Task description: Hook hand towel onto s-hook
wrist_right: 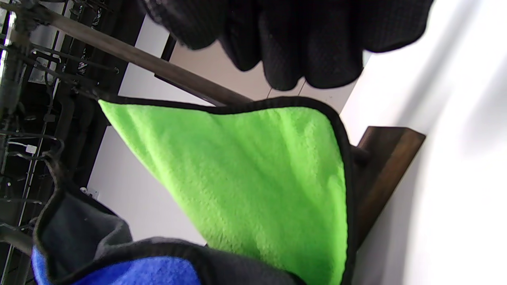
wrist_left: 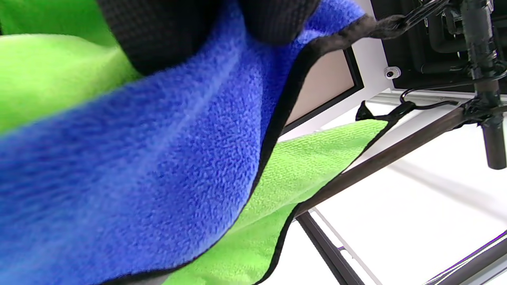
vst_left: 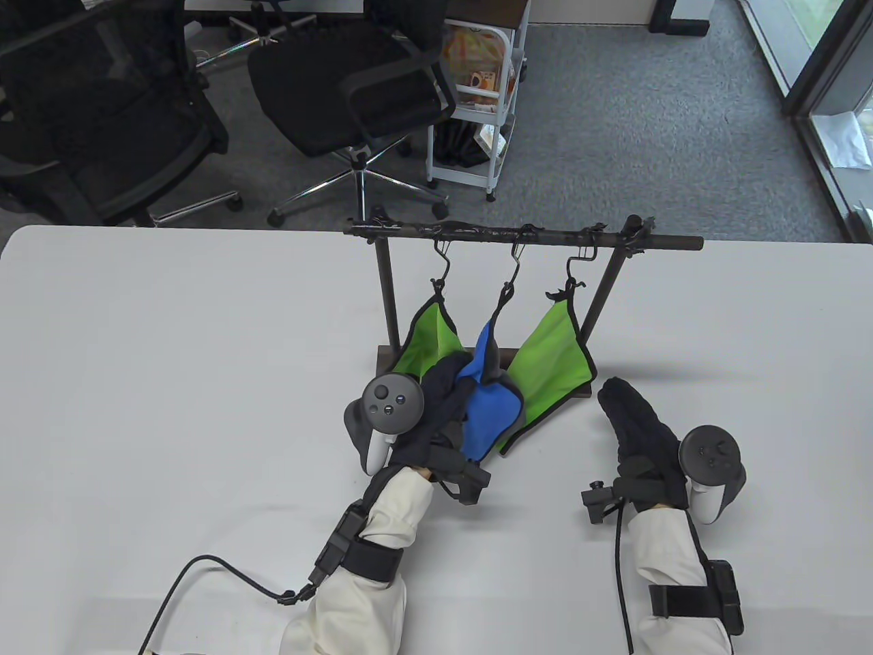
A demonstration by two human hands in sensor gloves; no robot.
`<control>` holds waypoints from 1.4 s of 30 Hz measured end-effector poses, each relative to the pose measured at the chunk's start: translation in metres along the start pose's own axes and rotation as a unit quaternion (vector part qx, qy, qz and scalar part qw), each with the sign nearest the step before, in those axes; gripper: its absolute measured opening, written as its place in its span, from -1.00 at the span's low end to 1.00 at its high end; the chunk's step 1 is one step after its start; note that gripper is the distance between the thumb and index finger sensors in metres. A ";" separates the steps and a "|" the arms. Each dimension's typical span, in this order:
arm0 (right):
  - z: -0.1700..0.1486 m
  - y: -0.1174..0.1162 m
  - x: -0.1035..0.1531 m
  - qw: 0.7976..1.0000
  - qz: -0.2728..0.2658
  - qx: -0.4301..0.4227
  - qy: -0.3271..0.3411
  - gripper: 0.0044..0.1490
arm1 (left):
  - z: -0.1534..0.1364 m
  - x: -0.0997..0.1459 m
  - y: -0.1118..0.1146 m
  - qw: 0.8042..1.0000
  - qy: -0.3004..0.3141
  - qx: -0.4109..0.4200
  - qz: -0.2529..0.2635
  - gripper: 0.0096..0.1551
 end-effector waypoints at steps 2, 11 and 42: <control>0.000 0.000 0.000 1.000 0.000 0.000 0.000 -0.39 | -0.001 -0.001 0.001 1.000 -0.001 -0.008 -0.001 -0.53; 0.000 0.000 0.000 1.000 0.000 0.000 0.000 -0.39 | -0.008 -0.005 0.007 1.000 -0.013 -0.027 -0.005 -0.53; 0.010 0.003 0.000 1.000 -0.002 0.005 0.014 -0.39 | 0.021 0.020 -0.039 0.993 0.039 -0.107 -0.010 -0.36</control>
Point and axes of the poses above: the tracker on the back of each hand, its own z axis roughly to the thumb side, its own x axis roughly from the fingertips to the wrist, y = z × x, the point moved 2 cm from there along -x, roughly from the wrist to the fingertips, and after that the axes turned 15 degrees about x, right-handed, at the moved point
